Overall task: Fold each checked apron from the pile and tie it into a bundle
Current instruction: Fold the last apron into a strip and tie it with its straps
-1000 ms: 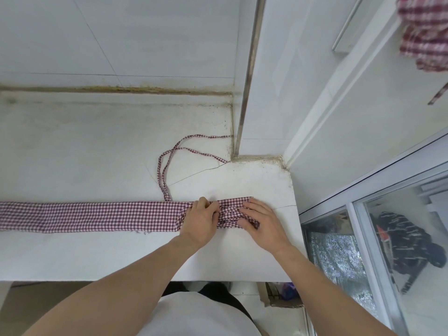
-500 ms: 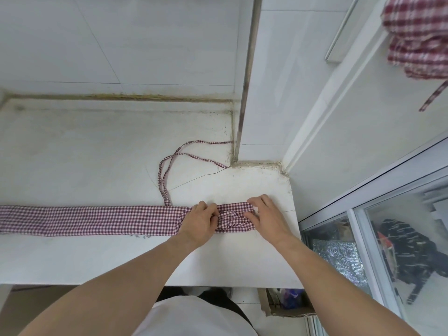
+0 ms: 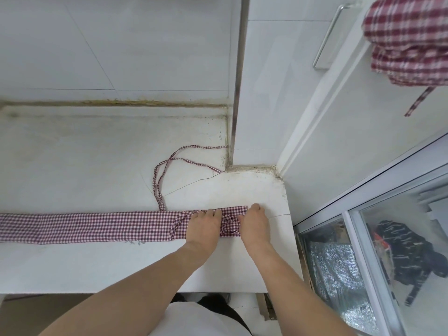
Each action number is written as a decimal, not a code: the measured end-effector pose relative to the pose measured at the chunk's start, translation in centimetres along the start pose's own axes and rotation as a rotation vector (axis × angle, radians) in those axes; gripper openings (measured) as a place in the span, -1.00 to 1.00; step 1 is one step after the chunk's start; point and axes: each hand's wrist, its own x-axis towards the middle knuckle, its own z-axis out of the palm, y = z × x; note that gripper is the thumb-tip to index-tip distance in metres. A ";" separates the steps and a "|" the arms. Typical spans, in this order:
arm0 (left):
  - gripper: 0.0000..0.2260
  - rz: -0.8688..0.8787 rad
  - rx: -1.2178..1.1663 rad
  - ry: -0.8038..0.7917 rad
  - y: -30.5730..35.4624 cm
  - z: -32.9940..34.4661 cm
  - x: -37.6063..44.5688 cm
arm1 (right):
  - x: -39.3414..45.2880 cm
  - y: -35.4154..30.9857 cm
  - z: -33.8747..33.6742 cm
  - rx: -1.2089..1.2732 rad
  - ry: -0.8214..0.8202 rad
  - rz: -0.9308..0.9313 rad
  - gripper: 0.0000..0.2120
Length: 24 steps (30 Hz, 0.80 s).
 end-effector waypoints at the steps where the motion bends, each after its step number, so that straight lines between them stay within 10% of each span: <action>1: -0.61 -0.021 -0.022 -0.020 -0.3 0.4 -0.1 | 0.0 -0.1 0.2 0.018 0.009 0.031 -0.70; 11: -0.76 -0.180 -0.340 0.018 -1.6 0.5 0.1 | -0.4 -0.1 -0.3 0.153 -0.042 -0.025 -0.84; 24: -0.77 -0.231 -0.998 -0.173 -3.0 -0.6 1.1 | -1.8 -2.4 -2.1 1.189 -0.357 0.159 -0.89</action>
